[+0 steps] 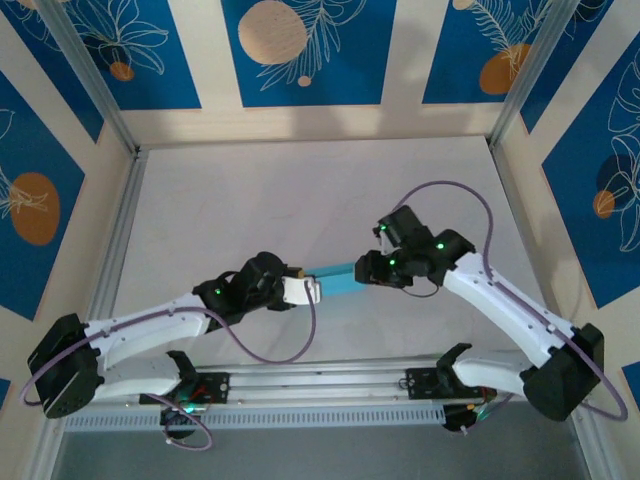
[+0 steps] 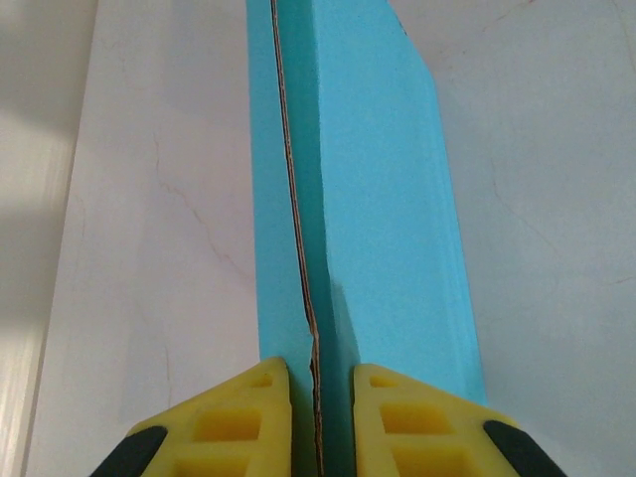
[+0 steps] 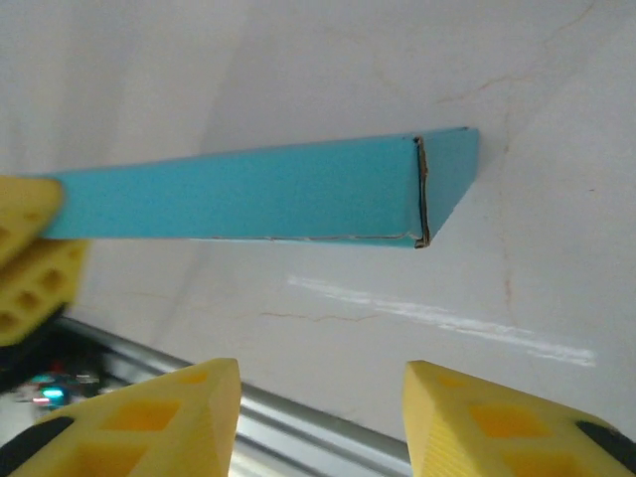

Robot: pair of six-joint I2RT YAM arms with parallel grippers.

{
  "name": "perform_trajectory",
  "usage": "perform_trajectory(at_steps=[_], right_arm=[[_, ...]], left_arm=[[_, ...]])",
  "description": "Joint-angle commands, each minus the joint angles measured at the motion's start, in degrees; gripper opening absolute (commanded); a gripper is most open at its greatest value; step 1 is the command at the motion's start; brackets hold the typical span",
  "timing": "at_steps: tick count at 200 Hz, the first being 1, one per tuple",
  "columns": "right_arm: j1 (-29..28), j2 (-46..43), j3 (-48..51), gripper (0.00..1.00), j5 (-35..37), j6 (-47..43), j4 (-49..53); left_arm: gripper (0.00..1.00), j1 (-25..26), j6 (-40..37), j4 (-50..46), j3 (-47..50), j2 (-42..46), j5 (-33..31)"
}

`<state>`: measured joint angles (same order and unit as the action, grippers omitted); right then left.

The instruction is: Fold the paper box

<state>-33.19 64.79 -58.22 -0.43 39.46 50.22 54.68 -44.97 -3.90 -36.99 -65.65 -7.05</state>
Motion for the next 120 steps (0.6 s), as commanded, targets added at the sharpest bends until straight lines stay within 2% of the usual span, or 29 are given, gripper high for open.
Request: perform_trajectory(at_steps=[1, 23, 52, 120], right_arm=[[6.35, -2.38, 2.27, 0.45, -11.16, 4.46, -2.06], [10.16, -0.89, 3.2, 0.37, -14.16, 6.78, -3.9], [10.59, 2.85, 1.72, 0.29, -13.54, 6.5, -4.51], [9.41, 6.57, 3.13, 0.27, -6.84, 3.53, -4.11]], left_arm=[[0.13, 0.62, 0.39, -2.54, 1.22, -0.89, 0.2], [0.13, 0.7, 0.04, -2.47, 1.48, -0.62, 0.36], [0.14, 0.69, -0.12, -2.41, 1.43, -0.44, 0.43], [0.18, 0.69, 0.14, -2.77, 1.36, 0.46, 2.1]])
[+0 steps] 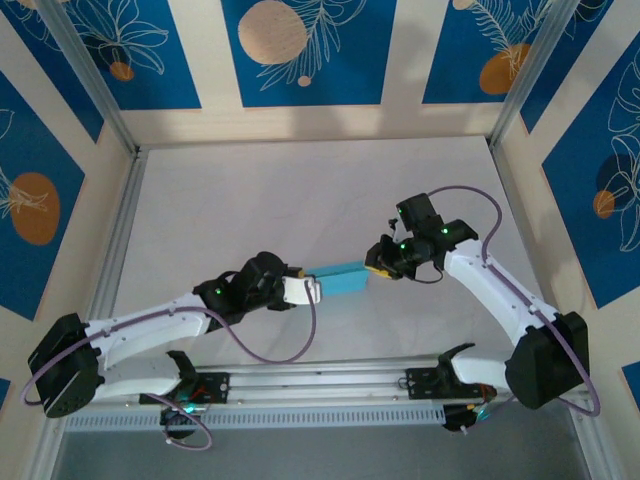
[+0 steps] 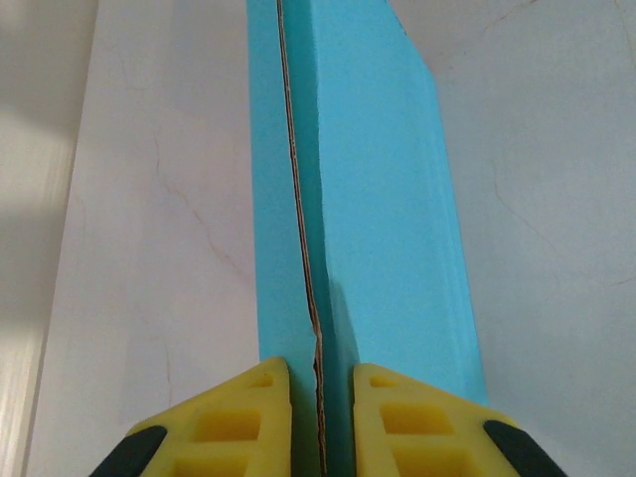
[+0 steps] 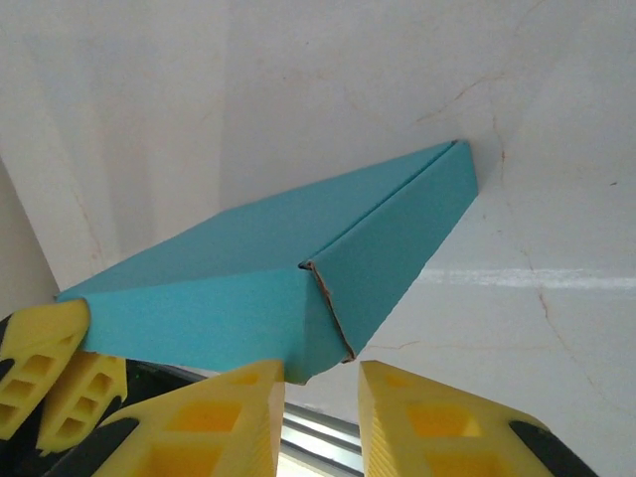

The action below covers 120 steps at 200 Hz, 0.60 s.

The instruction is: Fold the paper box

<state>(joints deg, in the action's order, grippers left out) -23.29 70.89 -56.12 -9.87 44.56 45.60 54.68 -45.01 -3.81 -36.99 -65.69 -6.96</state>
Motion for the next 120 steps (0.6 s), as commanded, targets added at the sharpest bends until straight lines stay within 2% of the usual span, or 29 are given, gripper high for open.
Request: perform_trajectory(at_steps=[1, 54, 82, 120], right_arm=[[-0.47, 0.47, 1.06, 0.27, 2.68, -1.61, 0.47], [-0.99, 1.26, 2.84, 0.25, 4.52, -1.94, 0.51], [-1.64, 2.07, 2.7, 0.23, 5.8, -1.59, 0.93], [-2.7, 3.11, 1.63, 0.21, 7.57, -1.17, 2.15]], left_arm=[[0.19, 0.69, 0.23, -2.86, 1.29, 0.53, 2.02], [0.35, 0.61, 5.64, -1.3, 1.2, 6.6, 5.29], [0.4, 0.27, 9.66, -0.77, 1.28, 10.42, 8.98], [0.41, -0.23, 12.64, -0.17, 1.6, 12.76, 9.32]])
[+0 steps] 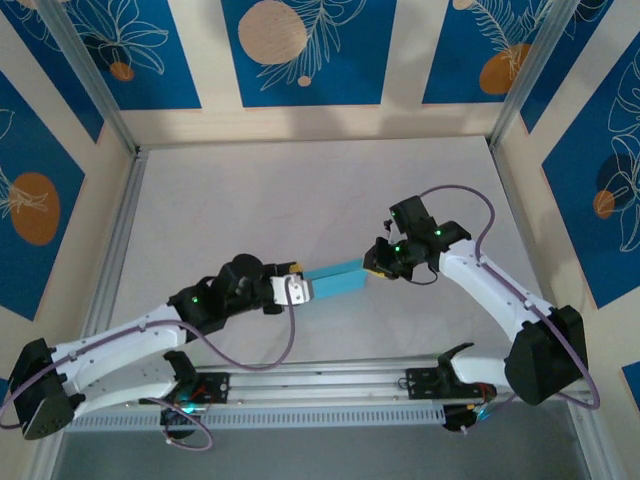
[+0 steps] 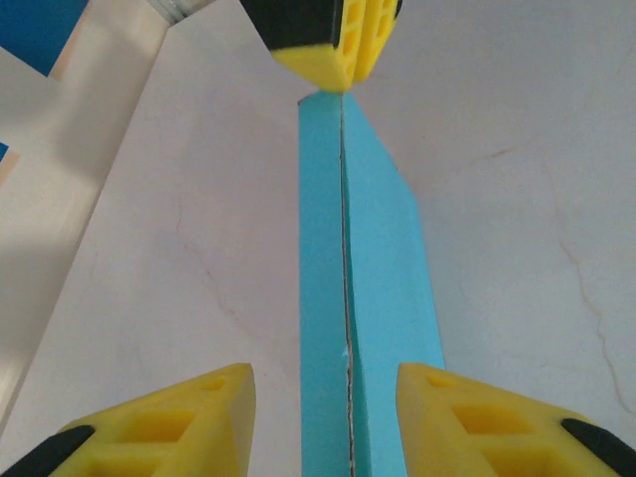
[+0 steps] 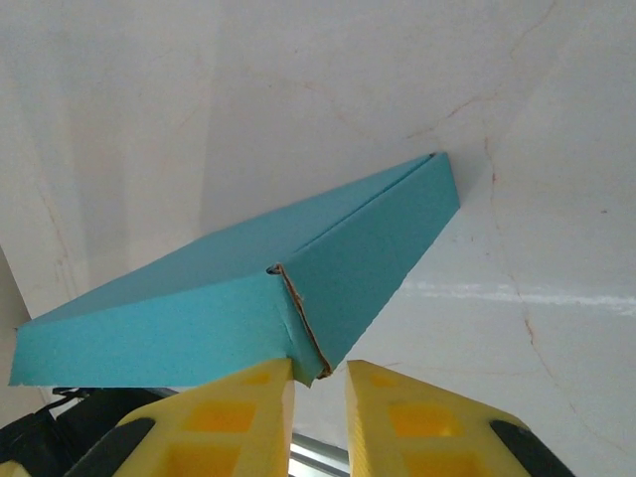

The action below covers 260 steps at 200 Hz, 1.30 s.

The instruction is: Fold the paper box

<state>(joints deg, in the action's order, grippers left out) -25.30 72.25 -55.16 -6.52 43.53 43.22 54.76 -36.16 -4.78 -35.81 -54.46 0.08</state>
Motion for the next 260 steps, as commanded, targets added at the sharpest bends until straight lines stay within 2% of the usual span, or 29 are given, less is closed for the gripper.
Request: perform_trajectory(at_steps=[1, 23, 50, 78, 113, 133, 160, 182, 226, 260], right_arm=[[-0.7, 1.71, 0.67, 0.21, 4.32, -0.08, 4.56], [-1.07, 1.65, 0.32, 0.2, 4.77, 0.15, 5.12], [-1.52, 1.67, 0.02, 0.2, 5.17, 0.48, 5.47], [-1.71, 1.3, -0.15, 0.2, 5.56, 0.7, 5.77], [-1.95, 0.96, 0.01, 0.2, 5.65, 1.2, 6.04], [-2.12, 0.79, 0.3, 0.2, 5.83, 1.38, 6.06], [-2.21, 0.46, 0.49, 0.2, 5.91, 1.41, 6.09], [-2.21, 0.19, 0.65, 0.2, 6.04, 1.55, 6.24], [-2.29, 0.17, 1.08, 0.2, 5.82, 1.77, 5.81], [-2.35, 0.09, 0.99, 0.2, 5.98, 1.88, 5.91]], left_arm=[[0.41, -0.34, 3.94, 0.85, 0.41, 1.63, 2.2], [0.34, -0.53, 9.56, 5.02, 0.69, 4.67, -2.57], [0.29, -0.53, 25.16, 8.02, -0.87, 9.15, -10.51], [0.29, -0.61, 44.86, -7.77, -8.31, 7.66, -13.03], [0.3, -1.34, 60.1, -24.17, -13.32, 1.28, -9.86], [0.36, -3.12, 64.33, -28.19, -14.42, -1.94, -3.83], [0.36, -8.96, 69.07, -33.35, -15.22, -4.53, 2.39], [0.36, -13.38, 72.27, -29.6, -11.03, -3.32, 10.42], [0.37, -17.49, 74.82, -23.92, -8.29, -3.04, 16.18], [0.38, -18.37, 75.74, -21.78, -7.44, -5.48, 20.13]])
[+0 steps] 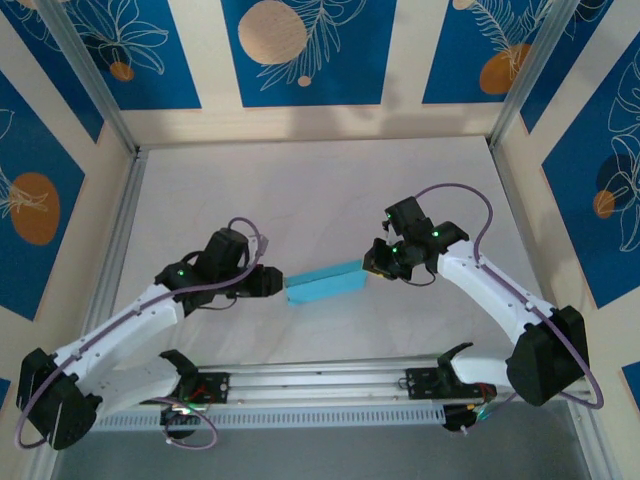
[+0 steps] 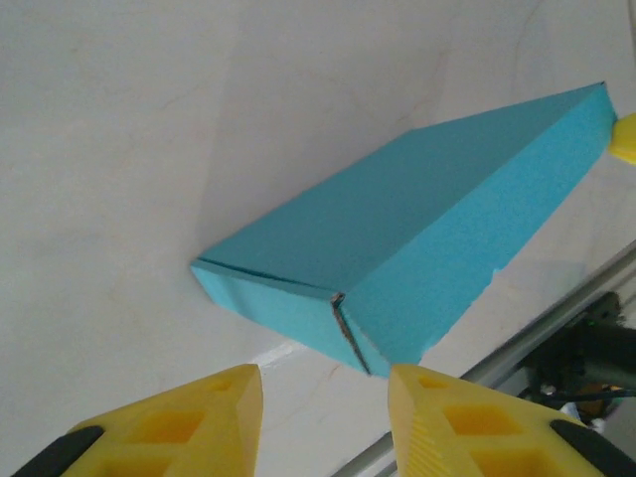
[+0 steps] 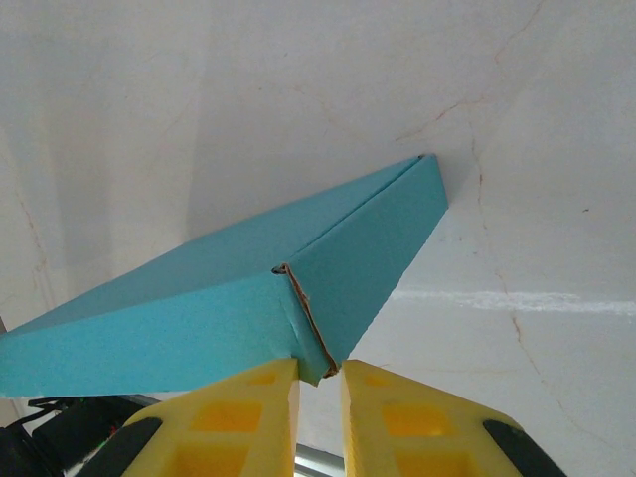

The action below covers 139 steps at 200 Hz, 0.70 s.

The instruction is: Fold the paper box

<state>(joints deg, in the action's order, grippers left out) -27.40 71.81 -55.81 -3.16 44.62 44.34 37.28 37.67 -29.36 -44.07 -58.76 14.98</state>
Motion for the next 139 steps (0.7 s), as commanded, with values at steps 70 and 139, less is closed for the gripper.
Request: perform_trajectory(at_steps=[70, 139], right_arm=[[-0.57, 0.87, 1.58, 0.2, 2.37, 1.13, 4.46], [-0.65, 1.47, 1.19, 0.2, 2.99, 1.34, 4.68]], left_arm=[[0.39, -2.38, 2.17, 4.58, 1.79, -1.97, 7.16], [0.37, -2.34, -1.89, 0.11, 2.75, -3.85, 4.84]])
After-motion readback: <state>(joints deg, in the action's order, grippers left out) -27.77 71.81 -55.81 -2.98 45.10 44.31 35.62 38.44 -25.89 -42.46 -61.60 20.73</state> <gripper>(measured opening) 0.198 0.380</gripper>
